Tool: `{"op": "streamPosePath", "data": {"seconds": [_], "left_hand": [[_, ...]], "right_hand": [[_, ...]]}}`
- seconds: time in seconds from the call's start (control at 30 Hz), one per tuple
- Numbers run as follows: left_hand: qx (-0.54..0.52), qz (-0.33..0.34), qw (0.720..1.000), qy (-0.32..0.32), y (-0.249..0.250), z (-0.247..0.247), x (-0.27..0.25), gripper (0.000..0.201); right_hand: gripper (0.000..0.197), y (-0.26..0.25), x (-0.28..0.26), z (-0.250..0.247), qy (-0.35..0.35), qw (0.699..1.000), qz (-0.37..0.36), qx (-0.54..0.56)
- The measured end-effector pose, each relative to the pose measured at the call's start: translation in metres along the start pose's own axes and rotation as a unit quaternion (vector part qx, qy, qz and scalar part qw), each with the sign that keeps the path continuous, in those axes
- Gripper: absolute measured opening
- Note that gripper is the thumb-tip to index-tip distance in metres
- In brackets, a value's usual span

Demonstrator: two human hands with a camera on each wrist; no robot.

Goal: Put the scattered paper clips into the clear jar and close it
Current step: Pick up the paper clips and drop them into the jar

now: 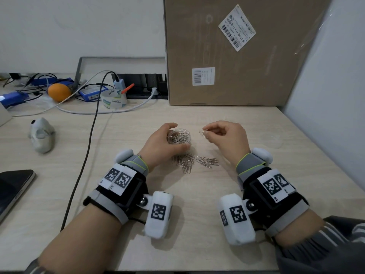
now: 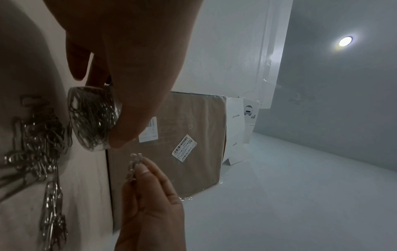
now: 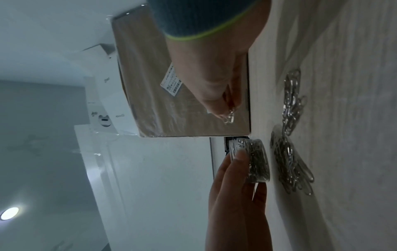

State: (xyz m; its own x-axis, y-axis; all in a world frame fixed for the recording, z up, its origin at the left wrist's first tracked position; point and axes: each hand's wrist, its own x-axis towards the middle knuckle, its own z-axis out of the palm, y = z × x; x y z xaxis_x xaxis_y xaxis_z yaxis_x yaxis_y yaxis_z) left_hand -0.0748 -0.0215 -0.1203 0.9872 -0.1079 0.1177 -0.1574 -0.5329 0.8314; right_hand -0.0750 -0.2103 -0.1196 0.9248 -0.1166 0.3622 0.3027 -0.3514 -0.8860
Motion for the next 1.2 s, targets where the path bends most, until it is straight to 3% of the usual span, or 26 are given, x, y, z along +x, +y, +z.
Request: {"op": "streamPosePath", "data": {"seconds": [0.17, 0.33, 0.47, 0.6, 0.7, 0.8, 0.9, 0.97, 1.03, 1.13, 1.2], "left_hand": [[-0.015, 0.022, 0.998, -0.055, 0.007, 0.005, -0.005, 0.078], [-0.021, 0.051, 0.993, -0.101, 0.013, 0.01, -0.012, 0.086], [-0.006, 0.061, 0.994, -0.09, 0.013, 0.011, -0.012, 0.071], [0.005, 0.035, 0.997, -0.065, 0.009, 0.011, -0.009, 0.077], [0.01, 0.009, 1.0, -0.009, 0.007, 0.007, -0.006, 0.075], [-0.007, -0.029, 0.997, 0.068, 0.002, 0.001, -0.002, 0.07], [-0.016, -0.046, 0.993, 0.11, -0.001, -0.003, 0.003, 0.069], [-0.022, -0.049, 0.992, 0.115, -0.002, -0.003, 0.003, 0.069], [-0.029, -0.049, 0.992, 0.109, -0.002, -0.001, 0.003, 0.07], [-0.029, -0.046, 0.993, 0.106, -0.001, 0.0, 0.002, 0.069], [-0.027, -0.046, 0.993, 0.106, -0.001, 0.0, 0.003, 0.069]], "right_hand": [[0.009, -0.015, -0.004, -0.001, 0.013, 0.994, -0.018, 0.104], [0.011, -0.021, -0.014, 0.008, -0.057, 0.994, -0.059, 0.075], [0.014, -0.023, -0.019, 0.01, -0.089, 0.992, -0.07, 0.062], [0.015, -0.023, -0.017, 0.007, -0.047, 0.995, -0.09, 0.024], [0.012, -0.017, -0.014, 0.007, -0.023, 0.996, -0.071, -0.042], [0.029, -0.005, -0.012, 0.008, -0.103, 0.983, -0.021, -0.153], [0.065, 0.002, -0.016, 0.011, -0.258, 0.918, -0.021, -0.299], [0.076, 0.002, -0.02, 0.015, -0.311, 0.89, -0.041, -0.331], [0.085, 0.003, -0.021, 0.018, -0.336, 0.883, -0.064, -0.321], [0.087, 0.008, -0.018, 0.021, -0.344, 0.877, -0.089, -0.324], [0.071, 0.013, -0.016, 0.022, -0.337, 0.888, -0.093, -0.3]]}}
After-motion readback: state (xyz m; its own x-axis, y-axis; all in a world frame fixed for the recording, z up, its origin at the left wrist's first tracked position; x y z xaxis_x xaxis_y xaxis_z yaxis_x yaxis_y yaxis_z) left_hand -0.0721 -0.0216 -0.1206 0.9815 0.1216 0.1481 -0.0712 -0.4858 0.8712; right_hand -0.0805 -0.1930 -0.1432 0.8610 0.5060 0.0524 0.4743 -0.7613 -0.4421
